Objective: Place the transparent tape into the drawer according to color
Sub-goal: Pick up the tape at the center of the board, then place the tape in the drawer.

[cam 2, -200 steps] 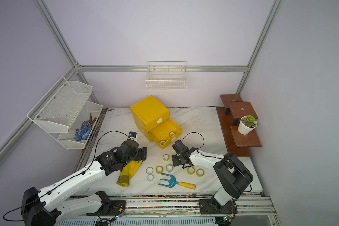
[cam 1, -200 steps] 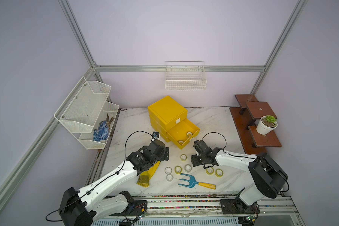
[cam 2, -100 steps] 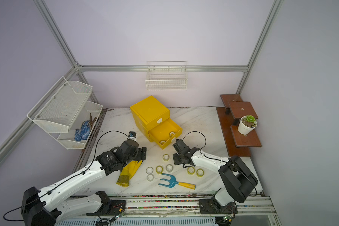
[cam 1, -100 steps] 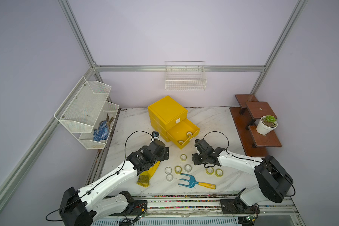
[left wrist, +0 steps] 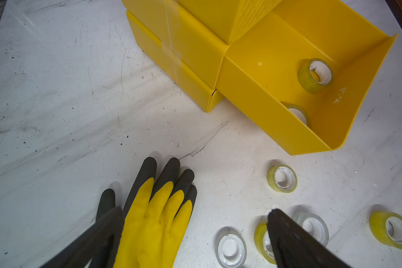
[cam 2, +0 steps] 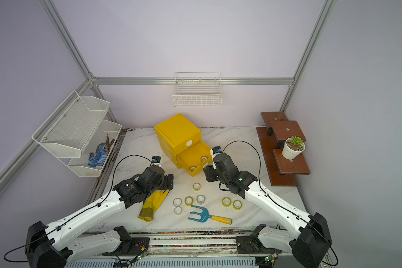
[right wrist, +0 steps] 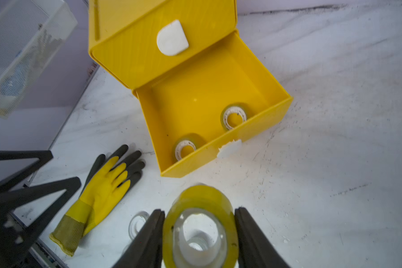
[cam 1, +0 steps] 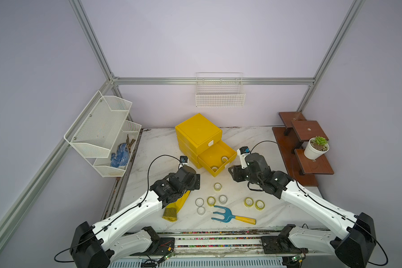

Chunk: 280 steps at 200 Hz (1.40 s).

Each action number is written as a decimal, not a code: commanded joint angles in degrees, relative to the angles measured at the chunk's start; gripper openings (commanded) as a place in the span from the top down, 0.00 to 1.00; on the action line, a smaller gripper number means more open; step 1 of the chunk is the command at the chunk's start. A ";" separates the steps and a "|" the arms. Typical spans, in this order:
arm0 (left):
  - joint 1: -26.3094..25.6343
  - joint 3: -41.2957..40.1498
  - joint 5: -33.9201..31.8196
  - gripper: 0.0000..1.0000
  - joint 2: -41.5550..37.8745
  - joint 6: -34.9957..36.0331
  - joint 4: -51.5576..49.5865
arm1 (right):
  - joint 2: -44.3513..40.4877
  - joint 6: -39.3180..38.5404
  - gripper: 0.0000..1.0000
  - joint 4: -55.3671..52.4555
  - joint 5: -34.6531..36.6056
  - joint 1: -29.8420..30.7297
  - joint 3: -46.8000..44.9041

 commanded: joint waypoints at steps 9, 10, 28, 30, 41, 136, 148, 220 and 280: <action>-0.06 -0.56 -1.29 0.00 -0.52 -1.00 1.05 | 5.76 -2.59 0.55 4.30 0.74 -0.62 7.09; -0.06 -0.57 -1.28 0.00 -0.51 -1.01 1.03 | 6.06 -2.64 0.55 4.47 0.70 -0.63 7.29; -0.06 -0.58 -1.31 0.00 -0.51 -0.94 0.86 | 11.58 -2.94 0.55 6.33 0.53 -1.36 10.71; -0.06 -0.54 -1.25 0.00 -0.51 -0.91 0.84 | 12.25 -2.88 0.55 6.41 0.57 -1.41 11.04; -0.06 -0.49 -1.28 0.00 -0.51 -0.84 0.75 | 15.77 -2.53 0.54 6.82 1.16 -1.94 12.78; -0.06 -0.14 0.11 0.00 0.95 -0.12 0.93 | 31.92 -2.34 0.42 6.45 2.01 -4.03 20.35; -0.06 -0.14 0.25 0.00 0.98 -0.14 0.92 | 31.71 -2.25 0.36 6.47 1.54 -4.04 20.88; -0.07 0.73 1.76 0.00 1.31 0.47 0.75 | 22.23 -1.35 0.24 7.62 1.73 -4.08 16.23; -0.06 2.99 9.46 0.00 3.97 4.89 0.48 | 5.53 1.48 0.24 10.09 0.67 -4.08 0.37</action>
